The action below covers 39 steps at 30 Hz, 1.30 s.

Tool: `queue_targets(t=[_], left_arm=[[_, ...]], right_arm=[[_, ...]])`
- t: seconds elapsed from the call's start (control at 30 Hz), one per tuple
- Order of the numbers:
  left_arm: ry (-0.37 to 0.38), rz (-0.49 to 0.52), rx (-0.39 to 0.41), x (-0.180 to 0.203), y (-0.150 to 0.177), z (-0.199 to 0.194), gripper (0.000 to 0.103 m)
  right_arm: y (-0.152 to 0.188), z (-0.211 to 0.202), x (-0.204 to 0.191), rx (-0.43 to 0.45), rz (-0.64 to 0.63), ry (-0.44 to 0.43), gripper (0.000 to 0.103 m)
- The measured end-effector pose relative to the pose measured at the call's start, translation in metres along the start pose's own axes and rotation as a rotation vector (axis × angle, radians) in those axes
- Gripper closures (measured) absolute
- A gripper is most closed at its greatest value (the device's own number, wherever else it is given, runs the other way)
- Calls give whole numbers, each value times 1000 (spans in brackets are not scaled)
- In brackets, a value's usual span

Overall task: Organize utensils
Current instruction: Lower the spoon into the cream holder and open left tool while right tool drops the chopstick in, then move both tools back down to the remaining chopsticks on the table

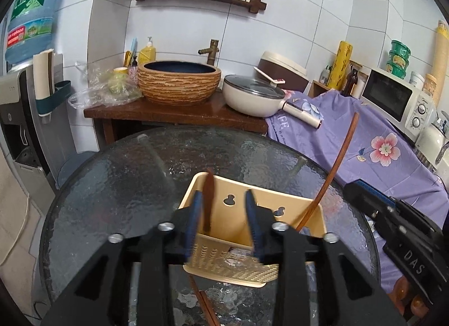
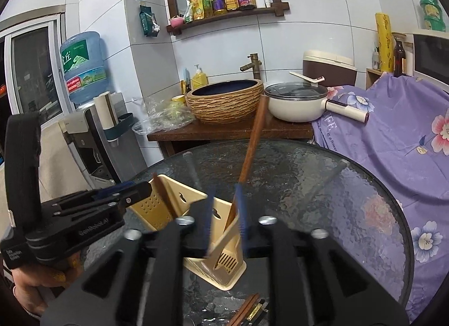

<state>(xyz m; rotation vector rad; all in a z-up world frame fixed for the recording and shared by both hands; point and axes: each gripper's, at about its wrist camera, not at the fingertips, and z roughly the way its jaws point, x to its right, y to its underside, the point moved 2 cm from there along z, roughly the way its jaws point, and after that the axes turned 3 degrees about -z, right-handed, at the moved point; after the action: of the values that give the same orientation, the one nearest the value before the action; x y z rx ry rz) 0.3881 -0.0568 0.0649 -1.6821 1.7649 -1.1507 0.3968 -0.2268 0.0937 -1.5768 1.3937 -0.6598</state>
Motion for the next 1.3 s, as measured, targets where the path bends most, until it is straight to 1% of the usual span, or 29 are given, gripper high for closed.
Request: queue_targets(t=[0.03, 0.07, 0.13, 0.17, 0.23, 0.3, 0.33, 0.43, 0.57, 0.67, 0.77, 0.93, 1.03, 1.2, 1.3], left_arm=[[0, -1, 9, 0, 0, -3, 58], [1, -1, 25, -1, 1, -9, 57], [2, 2, 38, -3, 4, -17, 50], [-7, -1, 48, -6, 8, -22, 49], [-31, -4, 55, -11, 17, -30, 42], [-60, -9, 49, -18, 30, -37, 39], [-67, -11, 44, -21, 37, -39, 39], [-85, -12, 9, -28, 64, -42, 39], [-110, 1, -68, -35, 105, -36, 39], [-126, 16, -116, -37, 127, -30, 40], [-126, 20, -155, -39, 142, -24, 42], [-97, 31, -206, -34, 155, -16, 52], [-83, 22, -238, -32, 158, -8, 58], [-90, 43, -248, -27, 161, -1, 59], [-99, 56, -259, -25, 163, 5, 61]], right_arm=[[3, -5, 3, 14, 18, -2, 50], [4, -8, 5, 23, 26, 2, 48], [12, -14, 9, 17, 31, 26, 48], [17, -17, 11, 6, 36, 32, 48], [28, -21, 17, -17, 50, 34, 48], [46, -23, 21, -61, 52, 47, 48], [54, -23, 23, -81, 50, 53, 48], [86, -19, 26, -177, 44, 60, 48], [132, -10, 22, -296, 22, 80, 48], [158, -7, 18, -349, -11, 112, 48], [177, -7, 17, -379, -10, 116, 48], [192, -7, 8, -406, -43, 127, 48], [196, -6, 7, -423, -27, 128, 49], [196, -4, 5, -430, -35, 147, 49], [195, -2, 5, -432, -34, 153, 50]])
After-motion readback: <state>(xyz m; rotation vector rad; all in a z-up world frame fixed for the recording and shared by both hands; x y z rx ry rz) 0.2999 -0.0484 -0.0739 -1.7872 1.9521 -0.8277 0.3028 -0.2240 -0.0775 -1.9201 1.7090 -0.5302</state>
